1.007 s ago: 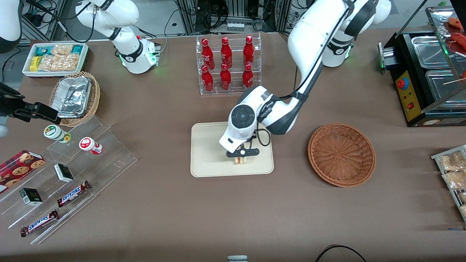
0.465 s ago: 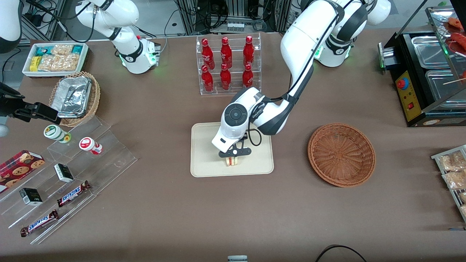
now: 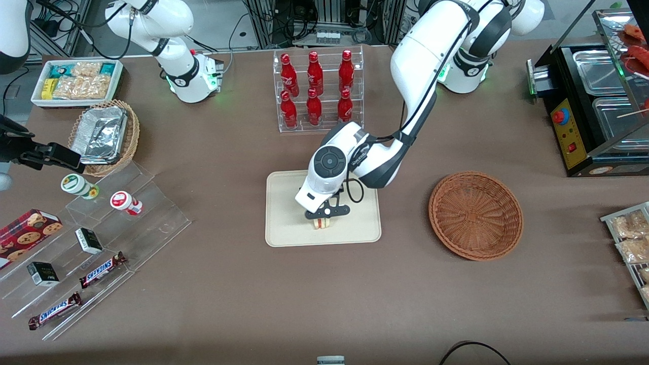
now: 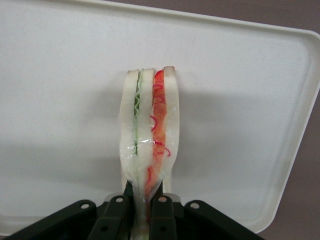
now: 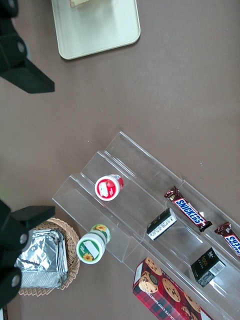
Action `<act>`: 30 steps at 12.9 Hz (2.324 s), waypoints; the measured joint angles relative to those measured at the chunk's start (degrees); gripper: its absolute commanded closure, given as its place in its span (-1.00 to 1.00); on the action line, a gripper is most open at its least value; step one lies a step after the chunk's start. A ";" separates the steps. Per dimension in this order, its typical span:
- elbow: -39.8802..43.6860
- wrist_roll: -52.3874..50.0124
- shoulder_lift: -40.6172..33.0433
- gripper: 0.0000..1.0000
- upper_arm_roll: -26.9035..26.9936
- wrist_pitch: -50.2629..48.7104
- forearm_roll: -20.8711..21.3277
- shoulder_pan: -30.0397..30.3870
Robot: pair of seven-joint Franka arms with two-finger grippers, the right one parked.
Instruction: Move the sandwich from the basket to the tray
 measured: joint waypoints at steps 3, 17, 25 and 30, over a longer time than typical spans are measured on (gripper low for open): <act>0.00 -0.44 0.58 -0.99 0.00 -0.02 -0.01 -0.03; 2.84 4.60 -9.36 -1.00 1.40 -14.75 0.62 1.19; -2.92 16.78 -21.41 -1.00 3.28 -25.54 4.73 12.03; -15.18 29.23 -33.12 -1.00 3.46 -26.08 4.73 19.53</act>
